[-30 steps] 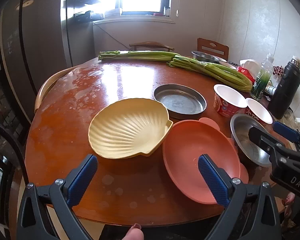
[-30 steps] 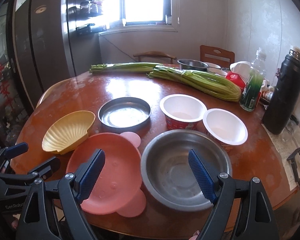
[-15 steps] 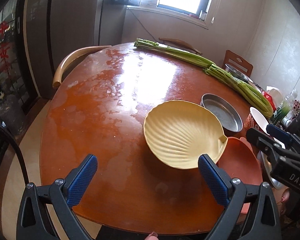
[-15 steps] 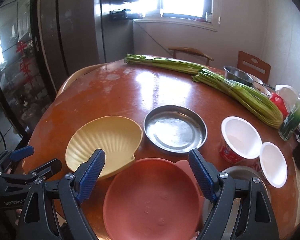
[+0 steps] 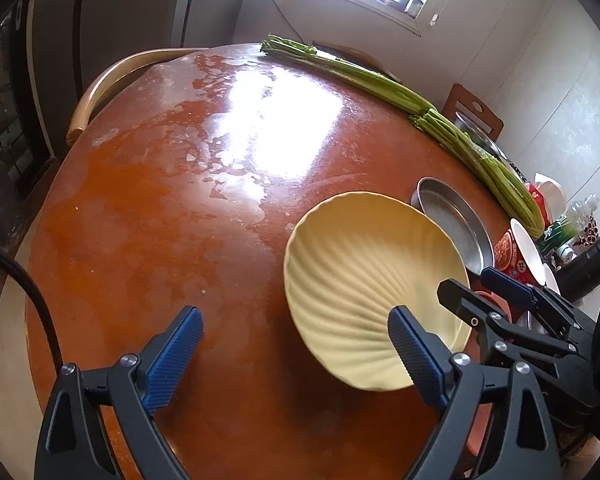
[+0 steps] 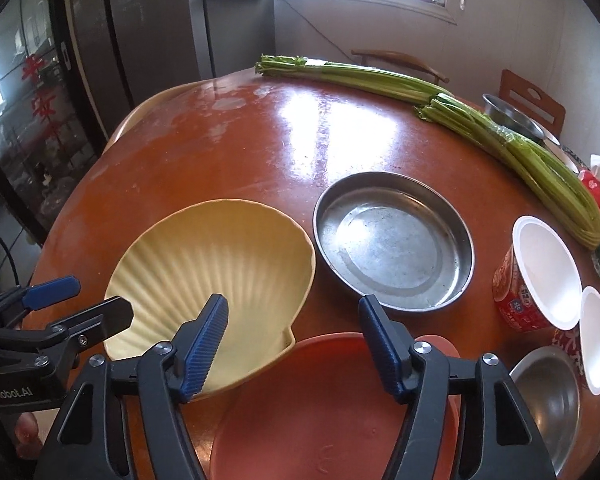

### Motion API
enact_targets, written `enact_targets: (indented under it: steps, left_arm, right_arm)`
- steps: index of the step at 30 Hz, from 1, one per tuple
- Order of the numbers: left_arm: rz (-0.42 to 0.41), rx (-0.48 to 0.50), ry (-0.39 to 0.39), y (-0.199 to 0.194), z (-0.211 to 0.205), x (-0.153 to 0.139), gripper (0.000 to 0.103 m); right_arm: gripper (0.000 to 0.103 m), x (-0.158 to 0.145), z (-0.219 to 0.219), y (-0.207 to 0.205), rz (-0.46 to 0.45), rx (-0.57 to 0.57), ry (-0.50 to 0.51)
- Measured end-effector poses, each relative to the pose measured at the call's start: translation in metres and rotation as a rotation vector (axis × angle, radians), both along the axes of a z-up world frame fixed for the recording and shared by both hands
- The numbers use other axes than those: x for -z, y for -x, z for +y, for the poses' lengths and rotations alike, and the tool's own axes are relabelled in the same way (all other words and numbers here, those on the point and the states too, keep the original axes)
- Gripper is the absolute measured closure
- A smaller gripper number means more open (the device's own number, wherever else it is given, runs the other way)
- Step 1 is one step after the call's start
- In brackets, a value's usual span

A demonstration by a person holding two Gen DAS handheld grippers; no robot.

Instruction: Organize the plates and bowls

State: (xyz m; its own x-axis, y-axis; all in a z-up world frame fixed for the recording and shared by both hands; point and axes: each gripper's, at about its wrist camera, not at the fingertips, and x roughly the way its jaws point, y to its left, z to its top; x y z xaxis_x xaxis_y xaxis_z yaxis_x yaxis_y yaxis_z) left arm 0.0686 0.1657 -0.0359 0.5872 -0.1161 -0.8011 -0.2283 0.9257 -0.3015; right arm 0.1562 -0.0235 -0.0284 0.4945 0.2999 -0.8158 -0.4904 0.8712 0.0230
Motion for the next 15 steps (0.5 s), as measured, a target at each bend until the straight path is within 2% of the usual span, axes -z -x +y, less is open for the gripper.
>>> enact_targets:
  steps: [3,8,10,13,15]
  left_arm:
    - [0.009,0.007,-0.006,-0.007,-0.004,0.004,0.014]
    - [0.014,0.018,0.003,-0.015,-0.008,0.008,0.026]
    - [0.012,0.028,0.021,-0.017,-0.008,0.007,0.038]
    - [0.011,0.051,0.056,-0.022,-0.009,0.008,0.051]
    - [0.013,0.061,0.083,-0.023,-0.008,0.008,0.056]
  right_arm:
    - [0.037,0.005,0.0,-0.002,-0.005,-0.003,0.005]
    - [0.042,0.01,0.004,0.0,0.003,-0.025,0.021]
    - [0.043,0.01,0.006,0.001,0.003,-0.039,0.017]
    - [0.049,0.01,0.009,0.002,0.005,-0.058,0.013]
    - [0.051,0.01,0.01,0.002,0.011,-0.066,0.005]
